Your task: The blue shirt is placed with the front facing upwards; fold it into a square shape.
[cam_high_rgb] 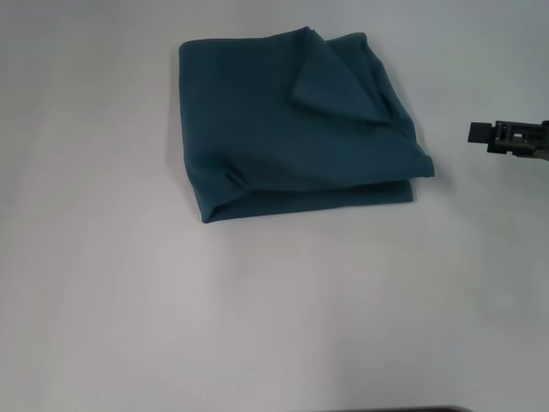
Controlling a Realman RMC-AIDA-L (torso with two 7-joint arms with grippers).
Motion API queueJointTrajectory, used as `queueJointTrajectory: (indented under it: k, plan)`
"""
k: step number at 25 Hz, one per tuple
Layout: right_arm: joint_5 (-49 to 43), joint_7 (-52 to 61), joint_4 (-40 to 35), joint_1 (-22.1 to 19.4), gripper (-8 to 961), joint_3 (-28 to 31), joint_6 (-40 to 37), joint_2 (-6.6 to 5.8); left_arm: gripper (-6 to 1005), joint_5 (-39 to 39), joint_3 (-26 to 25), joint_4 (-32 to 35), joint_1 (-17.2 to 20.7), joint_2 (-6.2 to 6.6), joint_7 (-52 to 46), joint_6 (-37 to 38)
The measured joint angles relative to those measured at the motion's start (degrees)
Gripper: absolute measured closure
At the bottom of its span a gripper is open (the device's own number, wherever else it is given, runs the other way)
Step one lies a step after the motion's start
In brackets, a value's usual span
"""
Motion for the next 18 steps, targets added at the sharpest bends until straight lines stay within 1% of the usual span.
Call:
queueJointTrajectory:
  k: [1, 3, 4, 7, 8, 10, 11, 13, 16, 18]
  plan:
    - [0.02, 0.0, 0.0, 0.13, 55, 0.0, -0.02, 0.0, 395, -2.92, -1.89, 0.39, 2.4, 0.81, -0.09, 1.02]
    - [0.08, 0.01, -0.13, 0.54, 55, 0.02, 0.01, 0.0, 316, -6.79, -4.4, 1.75, 6.16, 1.93, -0.07, 2.01]
    - [0.1, 0.01, -0.27, 0.76, 55, 0.02, 0.02, 0.0, 277, -9.41, -5.49, 3.15, 8.78, 2.67, 0.17, 2.27]
    - [0.23, -0.01, -0.64, 1.89, 55, 0.05, -0.04, -0.15, 167, -14.62, -6.25, 7.6, 13.74, 4.51, 1.8, 3.54]
    - [0.27, -0.02, -0.76, 2.6, 55, -0.02, -0.21, -0.37, 136, -16.4, -6.3, 9.66, 15.51, 5.21, 2.83, 4.27]
    - [0.13, -0.12, -1.37, 4.12, 55, -0.89, -0.63, -0.85, 73, -19.27, -6.47, 13.14, 18.36, 6.18, 5.39, 5.72]
    - [-0.02, -0.2, -1.99, 5.1, 55, -1.81, -0.82, -1.08, 41, -19.95, -6.56, 13.9, 19.25, 6.36, 6.12, 6.26]
    - [-0.38, -0.02, -4.18, 7.08, 55, -4.52, -0.84, -1.6, 43, -20.71, -7.47, 14.52, 21.24, 6.41, 8.26, 8.38]
    - [-1.81, 2.09, -8.64, 10.8, 55, -8.32, -0.44, -2.43, 46, -20.91, -9.41, 14.26, 22.34, 6.05, 12.01, 12.66]
    - [-4.21, 4.16, -11.32, 13.67, 55, -9.63, -0.21, -2.76, 48, -20.92, -9.87, 14.35, 22.63, 5.85, 14.43, 15.36]
